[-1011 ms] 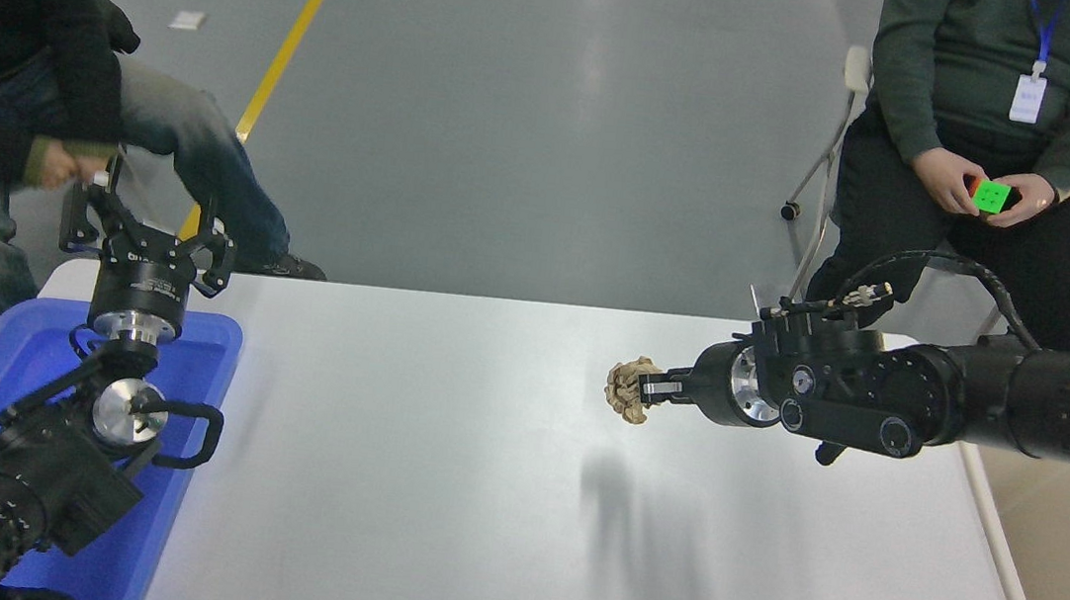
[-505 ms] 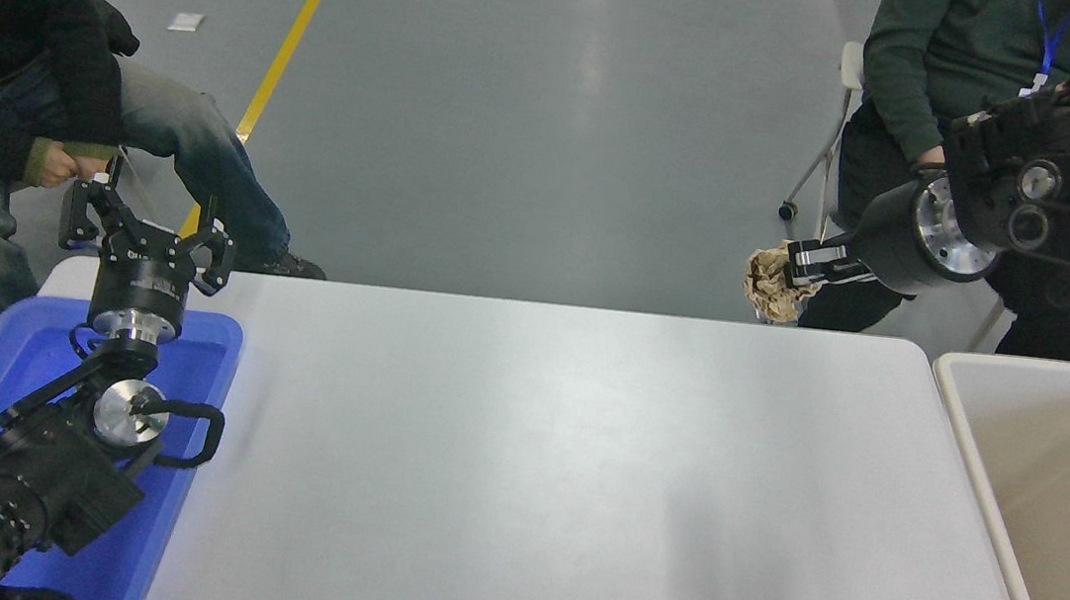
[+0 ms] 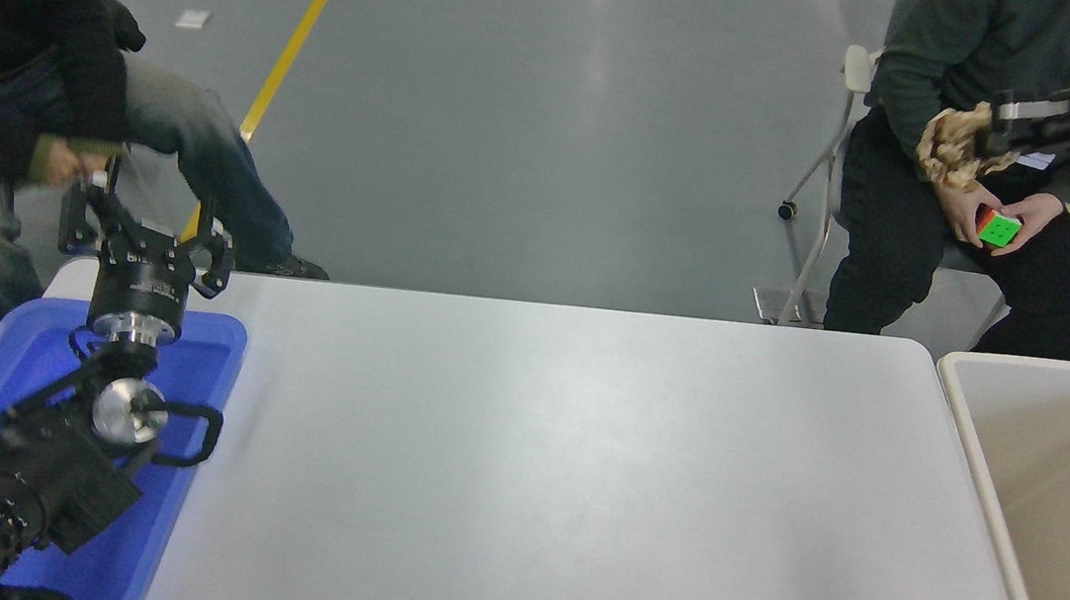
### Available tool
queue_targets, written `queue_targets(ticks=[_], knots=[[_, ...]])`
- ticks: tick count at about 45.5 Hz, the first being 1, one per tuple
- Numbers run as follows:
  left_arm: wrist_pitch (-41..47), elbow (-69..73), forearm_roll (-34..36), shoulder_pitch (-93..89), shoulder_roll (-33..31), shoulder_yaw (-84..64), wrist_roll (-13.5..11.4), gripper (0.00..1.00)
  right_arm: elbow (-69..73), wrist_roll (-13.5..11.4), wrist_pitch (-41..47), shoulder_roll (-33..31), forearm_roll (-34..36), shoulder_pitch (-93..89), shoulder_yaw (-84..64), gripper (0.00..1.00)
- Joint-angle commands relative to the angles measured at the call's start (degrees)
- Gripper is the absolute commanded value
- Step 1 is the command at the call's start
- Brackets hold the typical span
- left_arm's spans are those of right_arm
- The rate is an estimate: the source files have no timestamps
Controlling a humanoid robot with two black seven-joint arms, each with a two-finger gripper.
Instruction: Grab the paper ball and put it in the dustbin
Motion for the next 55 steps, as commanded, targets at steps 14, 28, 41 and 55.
queue_targets(ticks=[14,28,41,55], knots=[[0.0,0.0,0.0,0.0,0.0,0.0,0.0,0.99,-37.2,0.1,-24.1,0.7,26.8,-58.4,35.8,0.09],[0.0,0.0,0.0,0.0,0.0,0.0,0.0,0.99,-62.9,0.4,-27.4,26.2,29.1,-76.2,54.1,0.09],[0.0,0.0,0.0,0.0,0.0,0.0,0.0,0.99,-63.5,2.5,-34.4,34.6,29.2,-82.1,58.1,0.07],[0.0,0.0,0.0,0.0,0.0,0.0,0.0,0.99,-63.4,4.1,-37.5,38.7,29.2,-86.0,58.0,0.07]])
